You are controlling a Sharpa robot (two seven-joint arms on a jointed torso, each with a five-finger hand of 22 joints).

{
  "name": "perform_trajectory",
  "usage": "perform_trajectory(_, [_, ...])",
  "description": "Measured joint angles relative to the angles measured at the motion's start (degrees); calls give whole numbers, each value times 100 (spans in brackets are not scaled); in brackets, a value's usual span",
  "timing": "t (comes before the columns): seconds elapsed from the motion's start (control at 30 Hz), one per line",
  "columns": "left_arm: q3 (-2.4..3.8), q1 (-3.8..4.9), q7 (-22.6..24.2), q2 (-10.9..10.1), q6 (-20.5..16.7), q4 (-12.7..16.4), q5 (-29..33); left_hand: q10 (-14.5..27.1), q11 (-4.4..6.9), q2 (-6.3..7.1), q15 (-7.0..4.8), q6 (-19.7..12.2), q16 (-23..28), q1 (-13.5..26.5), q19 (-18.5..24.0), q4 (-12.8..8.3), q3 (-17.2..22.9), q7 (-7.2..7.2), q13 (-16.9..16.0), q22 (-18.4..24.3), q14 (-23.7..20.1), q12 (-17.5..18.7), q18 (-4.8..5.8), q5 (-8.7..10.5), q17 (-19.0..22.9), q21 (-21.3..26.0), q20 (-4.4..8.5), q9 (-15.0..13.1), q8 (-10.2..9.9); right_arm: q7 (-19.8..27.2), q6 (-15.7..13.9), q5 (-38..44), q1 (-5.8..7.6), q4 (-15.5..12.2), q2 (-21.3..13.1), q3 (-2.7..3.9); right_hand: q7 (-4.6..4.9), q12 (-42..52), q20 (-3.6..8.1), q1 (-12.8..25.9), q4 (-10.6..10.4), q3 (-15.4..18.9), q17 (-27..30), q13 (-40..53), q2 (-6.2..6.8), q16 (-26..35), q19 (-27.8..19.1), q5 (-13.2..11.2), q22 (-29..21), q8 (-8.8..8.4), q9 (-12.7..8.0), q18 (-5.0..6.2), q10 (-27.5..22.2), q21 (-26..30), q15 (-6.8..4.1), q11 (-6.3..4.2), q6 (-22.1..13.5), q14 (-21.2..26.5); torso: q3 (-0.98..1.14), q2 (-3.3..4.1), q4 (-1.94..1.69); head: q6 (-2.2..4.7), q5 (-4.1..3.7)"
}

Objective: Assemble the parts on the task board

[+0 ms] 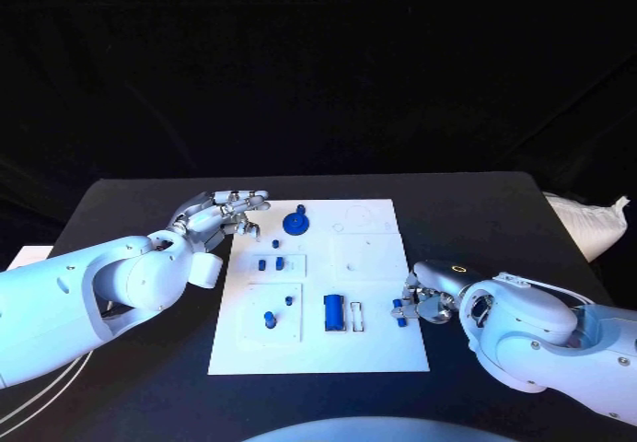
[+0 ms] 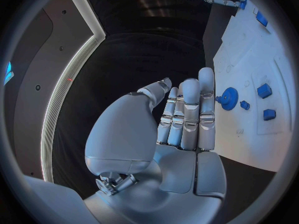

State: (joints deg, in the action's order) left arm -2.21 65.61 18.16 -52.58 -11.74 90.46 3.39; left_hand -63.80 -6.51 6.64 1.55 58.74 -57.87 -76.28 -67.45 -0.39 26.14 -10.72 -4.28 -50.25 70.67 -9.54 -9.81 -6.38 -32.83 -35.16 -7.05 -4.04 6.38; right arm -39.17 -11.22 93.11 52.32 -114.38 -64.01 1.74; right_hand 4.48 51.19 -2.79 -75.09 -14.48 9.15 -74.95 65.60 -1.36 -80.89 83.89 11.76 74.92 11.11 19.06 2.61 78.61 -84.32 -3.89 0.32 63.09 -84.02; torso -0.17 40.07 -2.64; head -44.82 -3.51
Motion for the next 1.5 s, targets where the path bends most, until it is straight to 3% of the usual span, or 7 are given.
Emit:
perform_trajectory(0.2, [0,0,-3,-2,3,0,0,0,0,0,0,0,0,0,0,0,0,0,0,0,0,0,0,0,0,0,0,0,0,-3,83,152,-31,33,157,17,1,0,0,-422,196,-146,1,8,-8,0,0,-61,0,-16,32,0,21,0,0,-23,39,0,1,2,-3,-12,3])
perform_trajectory(0.37, [0,-1,-5,-11,6,3,-3,0,0,0,0,0,0,0,0,0,0,0,0,0,0,0,-1,0,0,0,0,0,0,9,239,542,-51,49,273,24,17,-89,0,-874,526,-460,1,-9,-34,0,0,-769,-1,-101,55,0,-16,0,1,-56,62,0,-1,1,-4,-21,16])
perform_trajectory(0.7, [0,-1,-9,-13,9,9,-6,0,0,0,0,0,0,0,0,0,0,0,0,0,0,0,0,0,0,0,0,0,0,21,532,1357,-71,108,491,8,4,-59,0,-1181,714,-748,2,22,30,0,0,-743,-1,-172,20,0,-48,0,22,-28,72,0,-2,-5,-2,-38,47])
perform_trajectory(1.03, [-1,-1,-13,-18,11,10,-5,0,0,0,0,0,0,0,-3,0,0,0,0,1,0,-15,0,0,8,21,-3,0,0,20,566,1617,-86,120,527,-4,39,-63,0,-1176,504,-1173,2,35,30,-23,0,291,-1,-336,-29,0,-56,0,25,-15,35,-1,-2,-8,-4,-44,60])
perform_trajectory(1.17, [-1,-1,-14,-20,12,12,-5,0,0,0,0,0,0,0,-20,0,0,0,0,7,0,-43,0,0,19,34,-20,0,0,11,365,1502,-101,120,501,-18,36,-52,0,-947,249,-1433,3,35,230,-23,0,892,-2,-372,17,0,-49,0,33,-10,38,-9,-1,-7,2,-49,71])
perform_trajectory(1.3, [-1,-1,-17,-22,17,13,-5,0,0,0,0,0,0,0,-20,0,0,0,0,7,0,-43,0,0,19,34,-20,0,0,-12,56,1283,-118,135,472,-34,-1,-4,0,-661,357,-2047,3,137,468,-45,0,932,1,-384,63,0,-26,-44,33,-32,75,-10,0,-7,2,-58,76])
perform_trajectory(1.5, [-1,-2,-23,-29,27,12,-5,0,0,0,0,0,0,0,-20,0,0,0,0,7,0,-43,0,0,19,34,-20,0,0,-28,-489,852,-163,106,448,-69,-3,65,1,-411,420,-2506,3,145,521,-79,0,932,3,-458,54,0,61,-89,30,-59,76,-10,-1,-4,-1,-92,81])
